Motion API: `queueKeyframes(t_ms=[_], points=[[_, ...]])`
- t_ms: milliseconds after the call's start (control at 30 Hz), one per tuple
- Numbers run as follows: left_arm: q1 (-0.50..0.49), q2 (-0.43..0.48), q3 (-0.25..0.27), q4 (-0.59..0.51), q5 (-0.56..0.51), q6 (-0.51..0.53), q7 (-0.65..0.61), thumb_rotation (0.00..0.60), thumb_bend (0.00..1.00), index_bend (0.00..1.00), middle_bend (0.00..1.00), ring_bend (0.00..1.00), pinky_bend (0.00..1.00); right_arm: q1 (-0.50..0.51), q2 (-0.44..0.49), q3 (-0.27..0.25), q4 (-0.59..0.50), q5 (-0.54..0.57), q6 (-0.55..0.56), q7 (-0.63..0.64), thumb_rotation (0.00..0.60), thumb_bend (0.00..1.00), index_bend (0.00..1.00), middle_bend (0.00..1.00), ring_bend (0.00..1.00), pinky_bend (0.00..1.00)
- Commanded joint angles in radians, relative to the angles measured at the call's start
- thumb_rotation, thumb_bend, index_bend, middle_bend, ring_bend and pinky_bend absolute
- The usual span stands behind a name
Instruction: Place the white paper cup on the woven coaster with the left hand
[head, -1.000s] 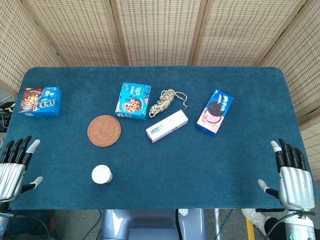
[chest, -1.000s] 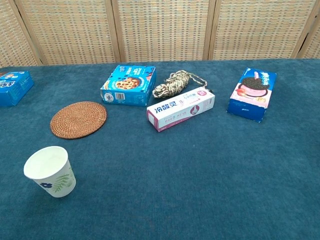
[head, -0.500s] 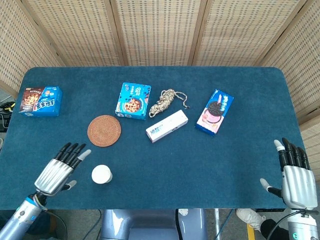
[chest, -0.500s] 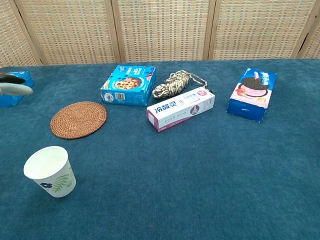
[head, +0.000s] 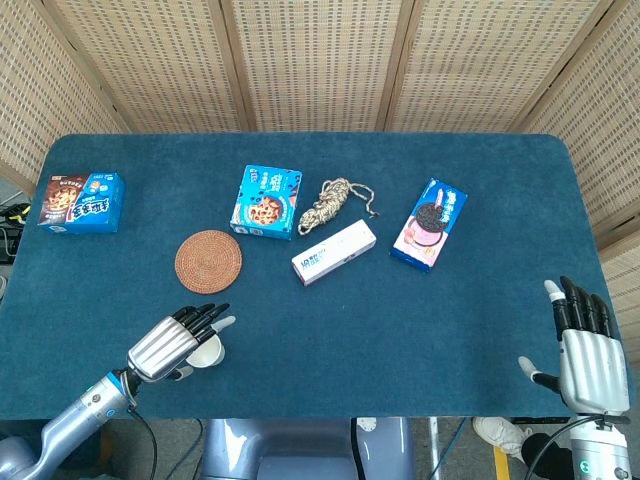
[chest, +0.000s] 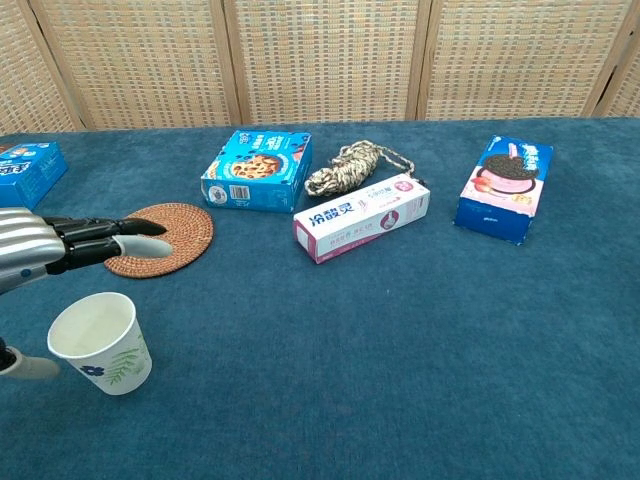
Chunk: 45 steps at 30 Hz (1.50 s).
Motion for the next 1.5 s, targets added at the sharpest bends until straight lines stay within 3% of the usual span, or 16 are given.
queueKeyframes(t_ms=[33, 233, 333, 667, 867, 1133, 1500], points=[[-0.020, -0.024, 0.003, 0.030, -0.003, -0.021, -0.010, 0.600, 0.00, 0.01, 0.12, 0.20, 0.28, 0.002, -0.002, 0.000, 0.001, 0.003, -0.001, -0.003, 0.600, 0.00, 0.04, 0.00, 0.00, 0.00], [-0.036, -0.064, 0.008, 0.070, -0.006, -0.022, -0.036, 0.600, 0.00, 0.24, 0.40, 0.46, 0.42, 0.003, -0.005, 0.001, 0.002, 0.007, 0.002, -0.003, 0.600, 0.00, 0.04, 0.00, 0.00, 0.00], [-0.038, -0.081, 0.006, 0.095, -0.004, -0.002, -0.042, 0.600, 0.00, 0.31, 0.47, 0.52, 0.44, 0.004, -0.005, 0.001, 0.003, 0.008, 0.002, -0.001, 0.600, 0.00, 0.04, 0.00, 0.00, 0.00], [-0.044, -0.088, -0.012, 0.115, -0.034, 0.041, -0.080, 0.600, 0.00, 0.34, 0.49, 0.53, 0.44, 0.006, -0.004, -0.002, 0.004, 0.009, 0.000, 0.000, 0.600, 0.00, 0.05, 0.00, 0.00, 0.00], [-0.075, -0.043, -0.087, 0.093, -0.123, 0.040, -0.178, 0.600, 0.00, 0.34, 0.48, 0.52, 0.44, 0.011, -0.008, -0.002, 0.009, 0.021, -0.006, -0.005, 0.600, 0.00, 0.05, 0.00, 0.00, 0.00], [-0.166, -0.016, -0.229, 0.153, -0.336, -0.096, -0.314, 0.600, 0.00, 0.34, 0.48, 0.52, 0.44, 0.021, -0.013, 0.011, 0.015, 0.059, -0.008, -0.008, 0.600, 0.00, 0.05, 0.00, 0.00, 0.00], [-0.244, -0.098, -0.260, 0.297, -0.478, -0.258, -0.379, 0.600, 0.00, 0.33, 0.47, 0.51, 0.44, 0.025, -0.005, 0.020, 0.022, 0.086, -0.011, 0.020, 0.600, 0.00, 0.05, 0.00, 0.00, 0.00]])
